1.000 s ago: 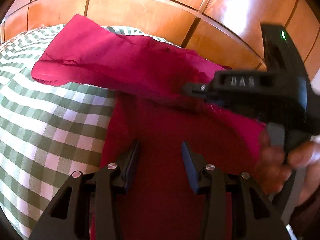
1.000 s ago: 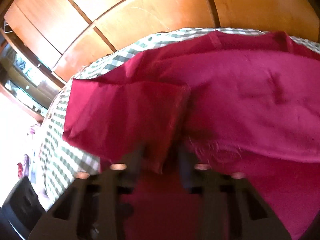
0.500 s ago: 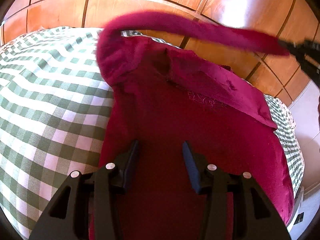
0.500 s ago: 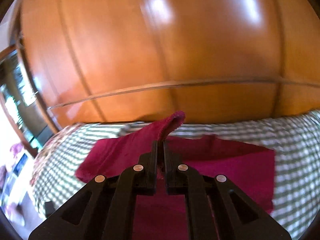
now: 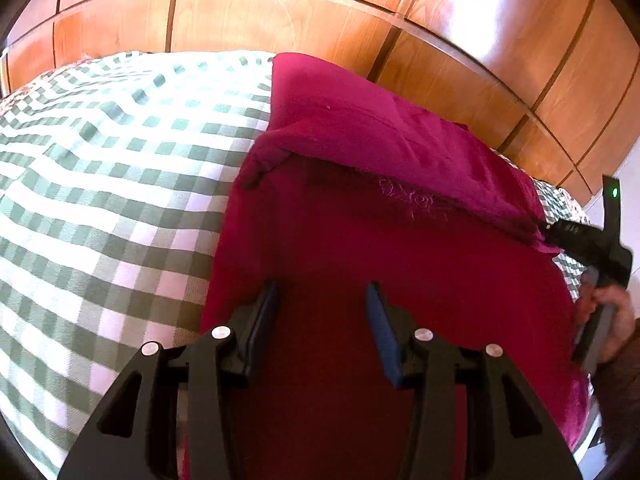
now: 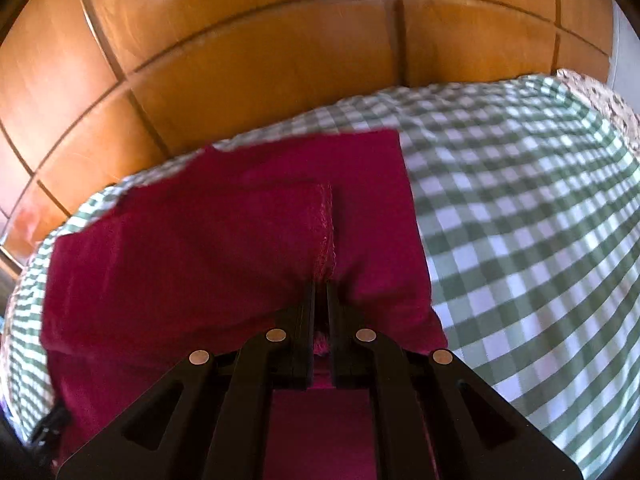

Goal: Fold small clothes

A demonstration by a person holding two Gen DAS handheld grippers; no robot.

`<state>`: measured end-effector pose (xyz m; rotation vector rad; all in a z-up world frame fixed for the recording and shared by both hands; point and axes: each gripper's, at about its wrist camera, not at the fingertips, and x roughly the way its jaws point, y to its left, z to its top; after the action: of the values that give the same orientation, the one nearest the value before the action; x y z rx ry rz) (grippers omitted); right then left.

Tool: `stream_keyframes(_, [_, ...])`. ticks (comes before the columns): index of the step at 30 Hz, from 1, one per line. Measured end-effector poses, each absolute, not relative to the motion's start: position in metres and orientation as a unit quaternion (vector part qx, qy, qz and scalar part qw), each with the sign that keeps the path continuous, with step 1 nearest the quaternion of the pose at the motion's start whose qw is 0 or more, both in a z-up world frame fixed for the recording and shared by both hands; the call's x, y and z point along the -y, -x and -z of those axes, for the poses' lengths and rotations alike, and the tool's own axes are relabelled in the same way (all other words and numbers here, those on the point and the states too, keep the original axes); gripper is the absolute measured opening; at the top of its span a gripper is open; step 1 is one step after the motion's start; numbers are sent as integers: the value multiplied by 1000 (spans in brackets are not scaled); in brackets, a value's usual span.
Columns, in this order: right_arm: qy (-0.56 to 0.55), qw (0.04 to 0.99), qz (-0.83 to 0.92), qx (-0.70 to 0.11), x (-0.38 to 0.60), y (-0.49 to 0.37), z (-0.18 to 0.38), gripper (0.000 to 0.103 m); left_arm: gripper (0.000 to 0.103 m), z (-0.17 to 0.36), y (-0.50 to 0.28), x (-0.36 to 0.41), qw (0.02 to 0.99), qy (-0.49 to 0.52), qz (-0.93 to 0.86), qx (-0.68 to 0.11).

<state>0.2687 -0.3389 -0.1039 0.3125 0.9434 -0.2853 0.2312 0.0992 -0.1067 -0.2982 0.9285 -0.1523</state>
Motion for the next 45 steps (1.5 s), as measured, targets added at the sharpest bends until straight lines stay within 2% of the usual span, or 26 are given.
stream_keyframes(7, [-134,874,134,-448,336,-267,96,6,53,81,-251,-155,870,240,66,-425])
stream_keyframes(9, [-131,880,137,-436,335,-264,85,18,57,75,-264,-176,865,271,62,-417])
stream_keyframes(10, [-130,886,137,-423,333,-260,77,36,57,74,-271,-183,861,285,65,-416])
stream_keyframes(11, [-130,892,136,-412,330,-257,70,58,58,73,-280,-190,858,296,67,-415])
stream_keyframes(12, [-129,896,134,-403,327,-256,65,64,59,71,-291,-196,855,305,69,-414])
stream_keyframes(19, [-98,907,88,-401,297,-276,56,65,59,74,-362,-204,836,336,83,-425])
stream_keyframes(27, [-70,894,102,-432,291,-302,88,65,57,89,-430,-177,811,349,105,-458])
stream_keyframes(28, [-71,891,104,-435,292,-302,92,65,55,92,-435,-175,809,348,104,-461])
stream_keyframes(30, [-74,890,108,-437,295,-299,101,65,19,90,-443,-166,813,335,111,-464])
stream_keyframes(31, [-76,891,109,-435,295,-298,102,65,18,87,-443,-161,820,321,111,-461])
stream_keyframes(32, [-77,892,108,-433,295,-297,103,65,11,80,-442,-157,833,303,107,-451])
stream_keyframes(33, [-76,892,109,-432,295,-297,103,65,10,70,-438,-150,850,277,106,-435])
stream_keyframes(36, [-63,891,116,-434,291,-298,107,65,10,54,-428,-132,886,206,80,-407])
stream_keyframes(39, [-33,890,128,-436,282,-300,109,67,12,68,-433,-109,893,124,25,-431])
stream_keyframes(41, [-28,890,130,-436,282,-300,109,67,23,82,-438,-103,888,95,-5,-450])
stream_keyframes(43, [-32,891,129,-435,283,-299,109,67,28,81,-429,-106,890,115,-16,-442])
stream_keyframes(45, [-34,891,128,-434,284,-299,110,68,43,72,-413,-113,891,144,-15,-430])
